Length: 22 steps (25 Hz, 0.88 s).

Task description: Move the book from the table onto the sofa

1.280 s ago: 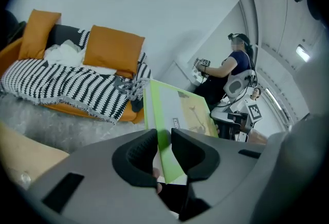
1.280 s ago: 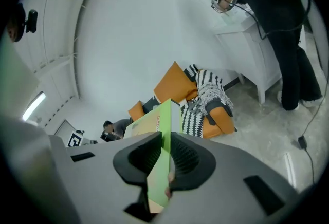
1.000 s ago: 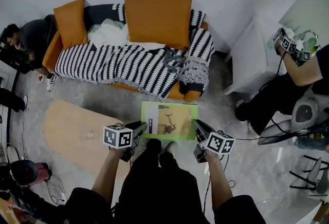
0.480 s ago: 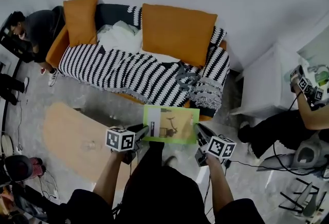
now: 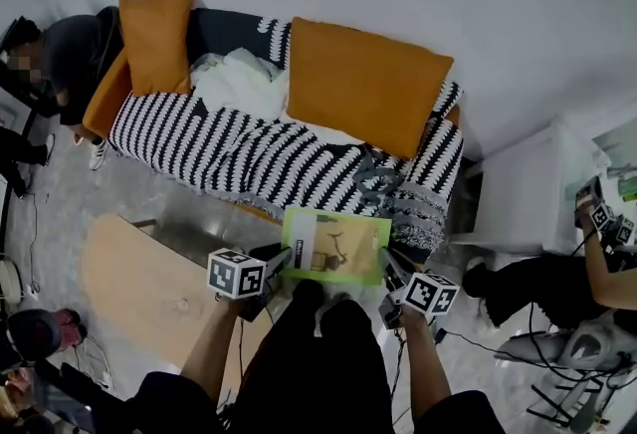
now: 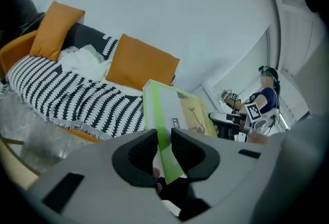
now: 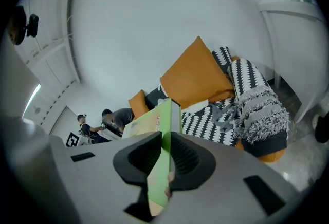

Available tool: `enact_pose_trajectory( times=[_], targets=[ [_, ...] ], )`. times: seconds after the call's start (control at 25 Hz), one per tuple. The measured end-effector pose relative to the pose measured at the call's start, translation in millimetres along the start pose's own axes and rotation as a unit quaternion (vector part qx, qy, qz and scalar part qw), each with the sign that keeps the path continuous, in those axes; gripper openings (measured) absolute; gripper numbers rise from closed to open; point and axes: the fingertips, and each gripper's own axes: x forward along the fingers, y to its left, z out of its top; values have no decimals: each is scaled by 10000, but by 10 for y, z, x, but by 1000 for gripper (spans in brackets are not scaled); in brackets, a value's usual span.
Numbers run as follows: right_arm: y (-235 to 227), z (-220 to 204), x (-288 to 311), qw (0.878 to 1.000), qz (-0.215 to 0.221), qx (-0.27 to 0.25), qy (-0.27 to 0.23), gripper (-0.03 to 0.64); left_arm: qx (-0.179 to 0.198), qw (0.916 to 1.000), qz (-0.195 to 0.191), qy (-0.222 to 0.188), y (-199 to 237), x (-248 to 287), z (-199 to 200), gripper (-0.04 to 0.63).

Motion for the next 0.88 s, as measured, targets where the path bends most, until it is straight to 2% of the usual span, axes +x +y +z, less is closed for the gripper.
enact_pose_trajectory(
  times=[0.24,0.56,0.88],
  targets=[
    [-125,350,496,9999,-1,-8,124,72,-196,9998,53,-32,322,269,356,95],
    [-590,634,979,9992,93,-35,399,71,-343,9992,205,-68,610,835,611,95],
    [-873,787,1299,9985,122,62,526,71,-424,9987,292,-26,797,1157,777,95]
  ],
)
